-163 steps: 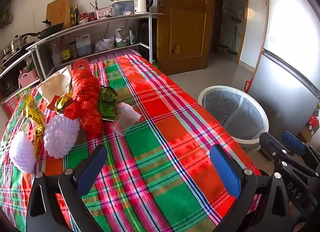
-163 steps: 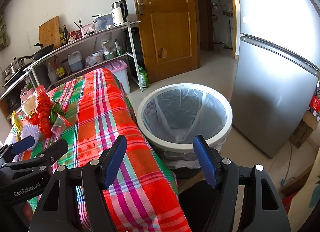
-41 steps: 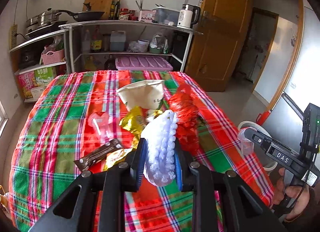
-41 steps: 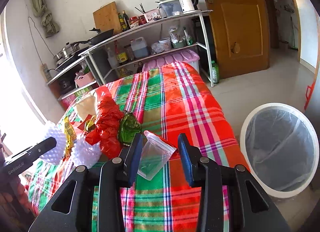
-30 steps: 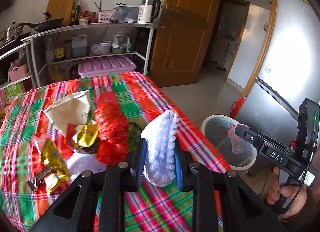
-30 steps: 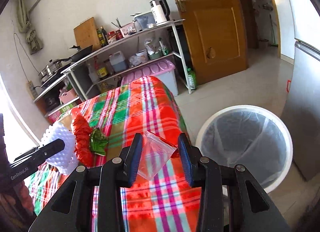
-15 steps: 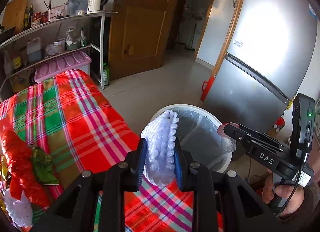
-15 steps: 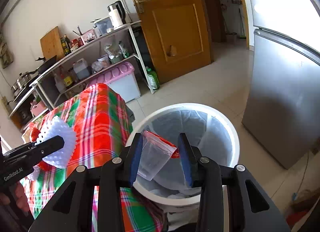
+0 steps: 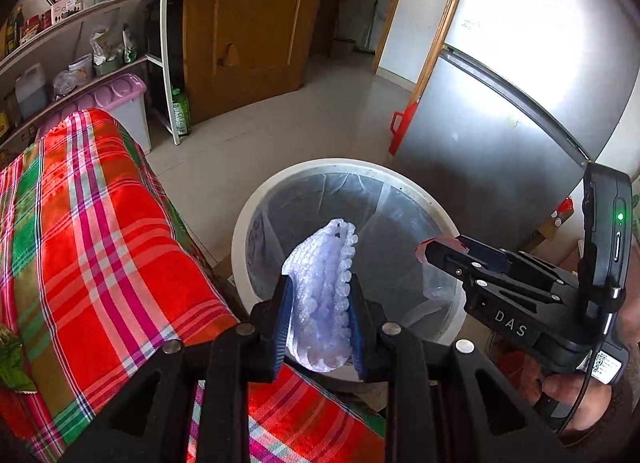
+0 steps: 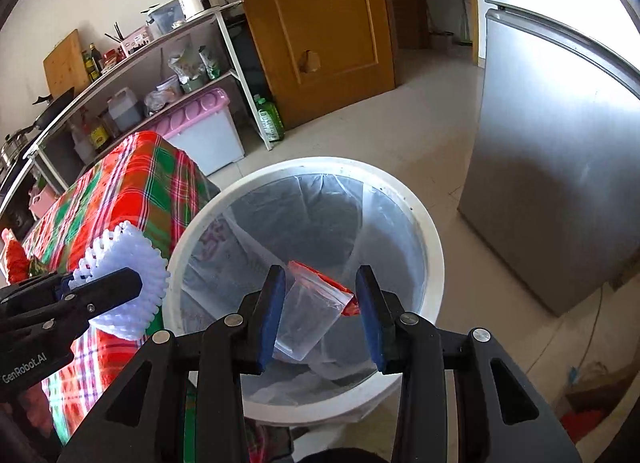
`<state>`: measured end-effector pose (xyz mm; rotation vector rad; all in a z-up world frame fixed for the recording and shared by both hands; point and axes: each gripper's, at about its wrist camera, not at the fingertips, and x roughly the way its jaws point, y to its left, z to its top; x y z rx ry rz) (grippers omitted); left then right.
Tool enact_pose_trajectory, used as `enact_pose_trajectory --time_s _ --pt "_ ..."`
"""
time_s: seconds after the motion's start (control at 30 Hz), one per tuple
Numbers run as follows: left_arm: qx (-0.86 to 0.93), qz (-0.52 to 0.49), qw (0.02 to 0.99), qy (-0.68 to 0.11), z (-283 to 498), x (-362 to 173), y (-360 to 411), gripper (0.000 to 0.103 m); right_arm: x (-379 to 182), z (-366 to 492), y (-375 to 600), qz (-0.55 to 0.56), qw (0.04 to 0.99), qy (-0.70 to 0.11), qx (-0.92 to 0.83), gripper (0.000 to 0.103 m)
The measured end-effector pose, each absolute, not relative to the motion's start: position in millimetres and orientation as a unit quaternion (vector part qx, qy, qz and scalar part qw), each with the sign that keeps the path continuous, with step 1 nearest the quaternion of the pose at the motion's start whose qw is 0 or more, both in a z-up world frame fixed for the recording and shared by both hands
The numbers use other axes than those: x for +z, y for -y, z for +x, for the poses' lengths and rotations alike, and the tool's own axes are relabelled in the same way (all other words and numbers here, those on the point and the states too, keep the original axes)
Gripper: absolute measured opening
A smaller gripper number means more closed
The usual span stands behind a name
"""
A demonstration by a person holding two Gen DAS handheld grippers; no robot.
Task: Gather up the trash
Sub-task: 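Carry the cup and foam net over the bin and open both tools, then return both tools to the table and reach toward the red bag and gold wrapper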
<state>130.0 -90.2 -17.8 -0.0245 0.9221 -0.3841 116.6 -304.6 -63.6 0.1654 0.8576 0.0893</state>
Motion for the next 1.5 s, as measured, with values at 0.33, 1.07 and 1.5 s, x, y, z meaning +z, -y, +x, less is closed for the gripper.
enact_pose_trajectory --time_s 0.33,1.07,1.5 --pt "-0.172 -0.008 0.876 -0.45 137 -23 93 0.061 -74 128 308 0.087 0.9 -0.426 0.029 0.051" --pt "-0.084 -0.023 0.915 -0.395 75 19 11 0.074 -12 74 248 0.06 0.93 -0.354 0.081 0.054" --pt "0.022 -0.049 0.933 -0.356 0 23 -97 0.083 -6 55 161 0.037 0.922 -0.341 0.181 0.06"
